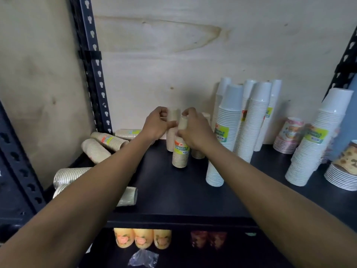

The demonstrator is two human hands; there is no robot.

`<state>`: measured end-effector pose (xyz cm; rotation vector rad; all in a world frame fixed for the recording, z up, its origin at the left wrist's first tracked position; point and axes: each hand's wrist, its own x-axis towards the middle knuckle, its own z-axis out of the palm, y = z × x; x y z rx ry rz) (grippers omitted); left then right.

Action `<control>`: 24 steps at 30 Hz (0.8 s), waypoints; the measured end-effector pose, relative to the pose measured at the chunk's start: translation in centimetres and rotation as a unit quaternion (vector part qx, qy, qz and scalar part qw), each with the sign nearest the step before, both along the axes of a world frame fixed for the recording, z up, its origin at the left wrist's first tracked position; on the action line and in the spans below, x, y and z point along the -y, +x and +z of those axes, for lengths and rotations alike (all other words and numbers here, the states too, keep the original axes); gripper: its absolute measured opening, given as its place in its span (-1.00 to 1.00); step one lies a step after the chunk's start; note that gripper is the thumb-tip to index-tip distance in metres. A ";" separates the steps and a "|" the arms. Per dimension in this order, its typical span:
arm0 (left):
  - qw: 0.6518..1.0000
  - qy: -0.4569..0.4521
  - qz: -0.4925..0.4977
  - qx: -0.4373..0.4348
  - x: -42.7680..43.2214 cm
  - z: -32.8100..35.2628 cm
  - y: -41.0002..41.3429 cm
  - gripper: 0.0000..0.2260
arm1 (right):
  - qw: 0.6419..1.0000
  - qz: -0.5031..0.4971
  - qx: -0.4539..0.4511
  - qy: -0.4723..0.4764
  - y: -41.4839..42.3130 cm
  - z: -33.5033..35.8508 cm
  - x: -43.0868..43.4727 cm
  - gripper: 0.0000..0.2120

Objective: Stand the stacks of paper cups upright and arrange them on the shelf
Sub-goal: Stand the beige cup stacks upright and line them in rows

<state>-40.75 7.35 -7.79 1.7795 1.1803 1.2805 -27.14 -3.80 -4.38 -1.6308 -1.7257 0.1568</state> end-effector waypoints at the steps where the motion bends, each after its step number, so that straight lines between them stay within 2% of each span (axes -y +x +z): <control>1: 1.000 0.000 -0.003 -0.002 -0.2 0.0 0.3 -0.46 | 1.000 -0.001 0.004 -0.001 0.0 -0.2 -0.1 -0.44; 10: 1.000 -0.006 -0.016 0.001 -0.1 -0.8 0.7 -0.28 | 1.000 0.010 -0.016 -0.001 0.1 -1.0 -0.2 -0.34; 15: 1.000 -0.013 -0.012 0.000 0.2 -0.7 0.7 -0.32 | 1.000 0.013 -0.024 -0.007 0.1 -1.1 -0.3 -0.34; 20: 1.000 -0.008 0.003 0.006 0.5 -0.1 -0.3 -0.46 | 0.999 0.021 -0.033 -0.003 0.0 -0.9 0.1 -0.33; 24: 1.000 -0.003 0.030 0.003 1.3 0.7 -2.5 -0.52 | 0.998 0.027 -0.050 0.029 -0.5 -0.3 0.6 -0.35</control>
